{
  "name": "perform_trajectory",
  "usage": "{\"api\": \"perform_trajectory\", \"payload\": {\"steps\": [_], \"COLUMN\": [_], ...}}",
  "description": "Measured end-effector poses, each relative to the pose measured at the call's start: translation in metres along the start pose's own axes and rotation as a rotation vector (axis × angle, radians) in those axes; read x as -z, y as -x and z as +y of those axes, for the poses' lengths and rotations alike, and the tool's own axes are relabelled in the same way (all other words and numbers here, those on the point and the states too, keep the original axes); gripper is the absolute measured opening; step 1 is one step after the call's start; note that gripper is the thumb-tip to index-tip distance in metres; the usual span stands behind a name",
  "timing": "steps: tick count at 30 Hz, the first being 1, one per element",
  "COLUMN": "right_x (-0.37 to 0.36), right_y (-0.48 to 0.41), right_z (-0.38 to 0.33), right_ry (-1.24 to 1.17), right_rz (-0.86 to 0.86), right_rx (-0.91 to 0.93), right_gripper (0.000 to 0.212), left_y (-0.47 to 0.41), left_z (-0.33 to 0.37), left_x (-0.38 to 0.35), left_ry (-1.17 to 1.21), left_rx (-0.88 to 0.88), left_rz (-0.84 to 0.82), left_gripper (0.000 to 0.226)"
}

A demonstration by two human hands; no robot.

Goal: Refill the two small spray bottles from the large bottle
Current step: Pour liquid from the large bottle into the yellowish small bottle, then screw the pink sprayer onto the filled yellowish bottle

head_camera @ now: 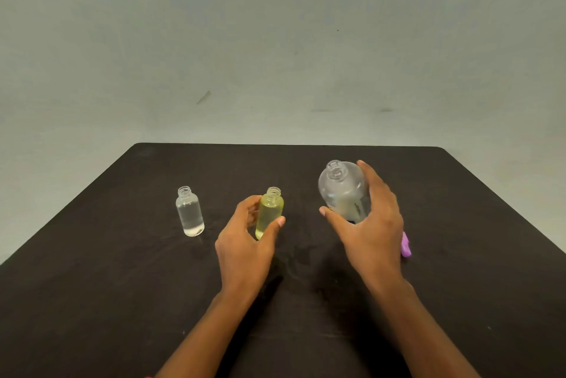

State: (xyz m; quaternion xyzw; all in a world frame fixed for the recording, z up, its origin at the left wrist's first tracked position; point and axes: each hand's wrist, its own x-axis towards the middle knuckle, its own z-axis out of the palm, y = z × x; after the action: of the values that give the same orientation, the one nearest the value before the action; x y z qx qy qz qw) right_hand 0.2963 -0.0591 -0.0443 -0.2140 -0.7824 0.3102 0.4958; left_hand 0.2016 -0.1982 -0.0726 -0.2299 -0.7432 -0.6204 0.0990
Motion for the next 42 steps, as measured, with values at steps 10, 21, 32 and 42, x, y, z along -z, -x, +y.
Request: {"api": "perform_trajectory", "payload": {"steps": [10,21,32,42], "right_x": [-0.025,-0.027,0.044,0.040], "right_y": [-0.006,-0.016,-0.027,-0.022], "right_z": [0.001,0.007,0.008,0.014], "right_ry": [-0.094,-0.063,0.792,0.650], "right_rz": [-0.179,-0.364,-0.654,-0.769], "right_rx": [-0.238,-0.274,-0.378,-0.656], "right_gripper": [0.080,0.094,0.041,0.026], "left_y": [-0.012,-0.015,-0.013,-0.013], "left_z": [-0.012,-0.016,-0.014,-0.014], "left_x": [0.002,0.003,0.000,0.001], "left_ry": [-0.022,-0.024,-0.033,-0.009], "left_rx": [0.109,0.183,0.198,0.205], "left_rz": [0.016,0.015,0.000,0.007], "left_gripper": [0.036,0.036,0.036,0.037]}}
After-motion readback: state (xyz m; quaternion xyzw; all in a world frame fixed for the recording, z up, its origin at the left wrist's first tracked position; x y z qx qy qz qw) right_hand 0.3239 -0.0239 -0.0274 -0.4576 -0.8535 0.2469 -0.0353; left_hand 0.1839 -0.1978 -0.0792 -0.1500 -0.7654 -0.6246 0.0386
